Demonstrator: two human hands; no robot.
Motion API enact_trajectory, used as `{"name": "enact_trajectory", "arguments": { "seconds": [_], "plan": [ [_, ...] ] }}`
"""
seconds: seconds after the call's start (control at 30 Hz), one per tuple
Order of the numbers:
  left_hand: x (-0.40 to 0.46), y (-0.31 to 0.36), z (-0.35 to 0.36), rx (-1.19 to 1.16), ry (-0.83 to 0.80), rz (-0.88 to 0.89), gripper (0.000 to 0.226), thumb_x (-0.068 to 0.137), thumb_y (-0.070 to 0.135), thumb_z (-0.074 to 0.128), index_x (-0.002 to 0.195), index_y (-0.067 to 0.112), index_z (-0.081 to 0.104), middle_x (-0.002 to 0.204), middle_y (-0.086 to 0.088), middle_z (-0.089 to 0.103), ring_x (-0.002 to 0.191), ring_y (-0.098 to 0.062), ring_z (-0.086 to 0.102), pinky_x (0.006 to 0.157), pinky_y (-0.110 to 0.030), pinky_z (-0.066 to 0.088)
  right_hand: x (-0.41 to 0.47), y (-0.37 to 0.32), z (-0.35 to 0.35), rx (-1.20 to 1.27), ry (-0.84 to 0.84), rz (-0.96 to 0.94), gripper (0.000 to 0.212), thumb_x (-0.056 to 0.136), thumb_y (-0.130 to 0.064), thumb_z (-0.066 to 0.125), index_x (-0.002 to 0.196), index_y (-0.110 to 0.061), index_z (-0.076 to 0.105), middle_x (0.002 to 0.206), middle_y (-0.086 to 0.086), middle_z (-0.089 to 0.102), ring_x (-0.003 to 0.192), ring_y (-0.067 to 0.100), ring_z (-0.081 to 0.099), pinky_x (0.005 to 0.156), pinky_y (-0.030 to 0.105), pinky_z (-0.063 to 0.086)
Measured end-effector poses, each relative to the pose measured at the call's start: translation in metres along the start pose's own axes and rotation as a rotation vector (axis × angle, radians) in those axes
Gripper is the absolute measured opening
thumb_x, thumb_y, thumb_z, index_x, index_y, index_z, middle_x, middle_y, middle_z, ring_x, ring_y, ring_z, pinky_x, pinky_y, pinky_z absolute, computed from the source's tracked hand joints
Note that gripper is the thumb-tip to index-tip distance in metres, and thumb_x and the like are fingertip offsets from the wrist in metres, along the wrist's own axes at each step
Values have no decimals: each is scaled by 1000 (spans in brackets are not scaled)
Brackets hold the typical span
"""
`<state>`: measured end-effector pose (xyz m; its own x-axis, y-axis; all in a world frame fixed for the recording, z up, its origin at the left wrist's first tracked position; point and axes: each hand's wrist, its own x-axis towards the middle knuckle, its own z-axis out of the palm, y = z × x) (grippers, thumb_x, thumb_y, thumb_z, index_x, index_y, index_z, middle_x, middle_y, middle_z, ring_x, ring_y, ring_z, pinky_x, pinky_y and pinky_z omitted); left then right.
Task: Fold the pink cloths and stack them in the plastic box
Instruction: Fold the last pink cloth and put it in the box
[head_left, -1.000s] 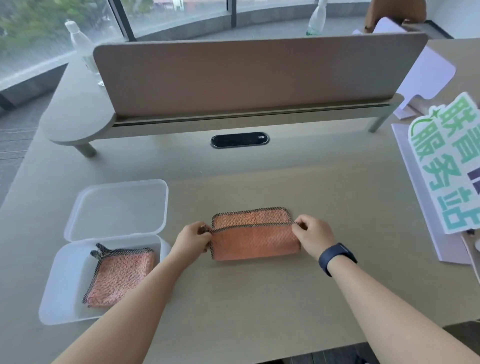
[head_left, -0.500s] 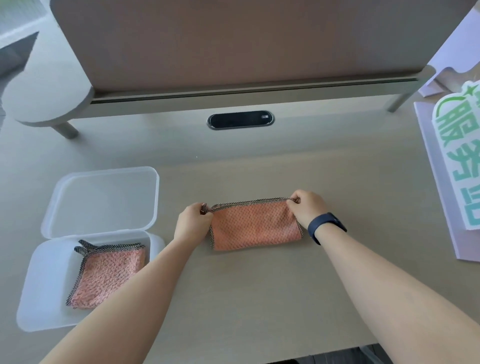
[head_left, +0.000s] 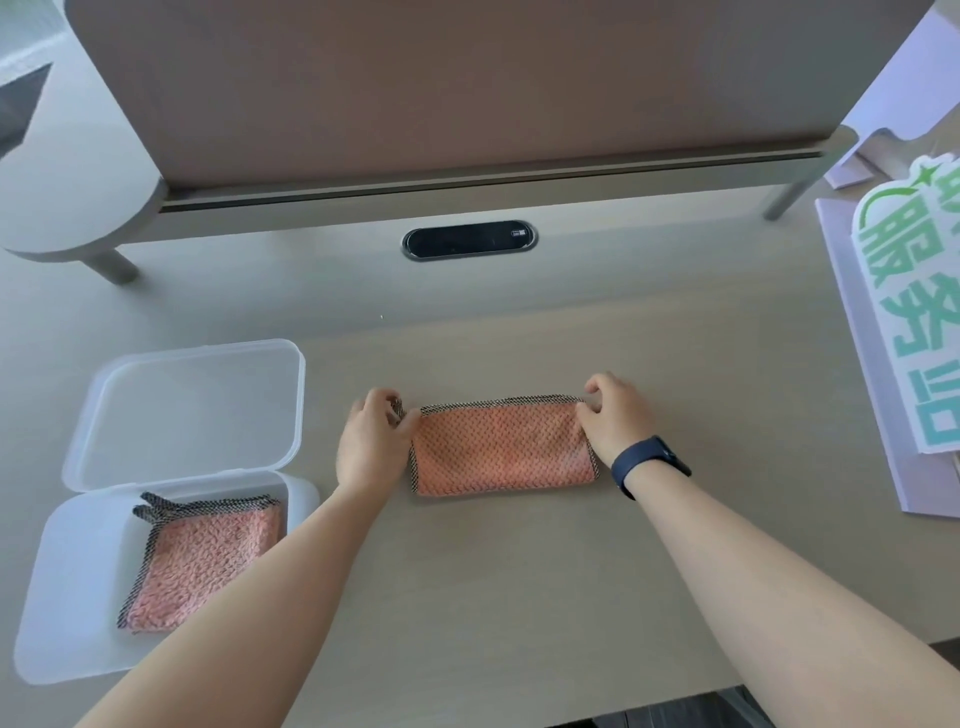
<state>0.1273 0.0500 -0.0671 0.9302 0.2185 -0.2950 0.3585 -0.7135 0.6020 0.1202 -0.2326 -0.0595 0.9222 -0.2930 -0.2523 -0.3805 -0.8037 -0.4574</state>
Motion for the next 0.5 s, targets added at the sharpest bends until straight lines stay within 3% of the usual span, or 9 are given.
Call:
{"name": "enact_trajectory", "arguments": {
  "seconds": [0.1, 0.23, 0.37, 0.5],
  "plan": [
    [-6, 3, -1, 178, 108, 224, 31, 86, 24, 63, 116, 22, 57, 112, -1, 51, 94, -23, 54, 65, -34, 44, -23, -10, 4, 27, 105, -147, 10, 84, -14, 60, 93, -19, 59, 96, 3, 58, 73, 26, 60, 63, 32, 48],
    [-8, 5, 3, 398, -7, 570, 26, 81, 7, 62, 99, 21, 73, 113, -1, 62, 105, -30, 51, 84, -40, 43, -63, -25, 27, 75, -51, -361, 9, 82, -12, 61, 88, -18, 62, 90, -1, 60, 73, 21, 61, 61, 31, 48],
    [-5, 3, 7, 498, -83, 650, 31, 85, 11, 56, 107, 28, 71, 120, 6, 62, 112, -26, 49, 89, -37, 37, -82, -28, 49, 24, -103, -382, 16, 86, -17, 58, 101, -19, 64, 98, -1, 58, 76, 19, 59, 56, 28, 45],
    [-7, -1, 5, 519, -88, 645, 29, 88, 16, 52, 108, 27, 69, 110, 5, 63, 104, -24, 52, 87, -34, 39, -83, -23, 54, -58, -73, -382, 18, 86, -20, 58, 104, -20, 65, 98, -3, 55, 82, 17, 57, 52, 26, 44]
  ]
}}
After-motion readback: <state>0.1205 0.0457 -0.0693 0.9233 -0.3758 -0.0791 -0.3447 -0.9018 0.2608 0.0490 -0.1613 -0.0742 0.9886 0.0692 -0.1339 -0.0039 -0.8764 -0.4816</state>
